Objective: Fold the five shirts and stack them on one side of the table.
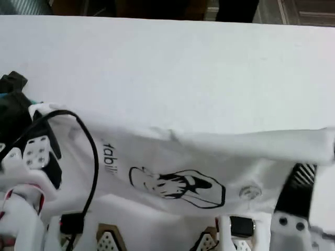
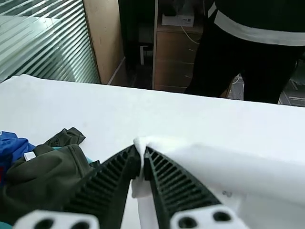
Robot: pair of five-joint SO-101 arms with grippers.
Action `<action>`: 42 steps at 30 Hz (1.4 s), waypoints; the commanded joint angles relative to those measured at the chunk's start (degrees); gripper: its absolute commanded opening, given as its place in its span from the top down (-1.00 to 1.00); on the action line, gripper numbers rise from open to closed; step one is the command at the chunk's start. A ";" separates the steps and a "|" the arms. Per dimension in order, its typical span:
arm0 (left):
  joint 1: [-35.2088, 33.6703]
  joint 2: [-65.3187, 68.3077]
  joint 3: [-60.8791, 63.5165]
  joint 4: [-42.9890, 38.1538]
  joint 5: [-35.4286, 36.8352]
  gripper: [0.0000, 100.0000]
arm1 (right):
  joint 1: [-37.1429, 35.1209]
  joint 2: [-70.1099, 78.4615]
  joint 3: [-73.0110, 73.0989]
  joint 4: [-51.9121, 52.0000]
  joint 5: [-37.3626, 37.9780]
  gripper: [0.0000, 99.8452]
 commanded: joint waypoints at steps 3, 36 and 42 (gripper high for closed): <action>-0.35 2.90 13.32 -14.51 0.70 0.95 | -0.57 9.80 10.90 -9.01 -0.26 0.96; 4.92 110.07 -70.99 -1.58 -2.55 0.95 | -4.44 77.85 12.57 -25.36 6.51 0.96; 5.01 121.41 -78.02 -1.93 -2.64 0.95 | -4.53 84.26 12.57 -25.01 6.42 0.96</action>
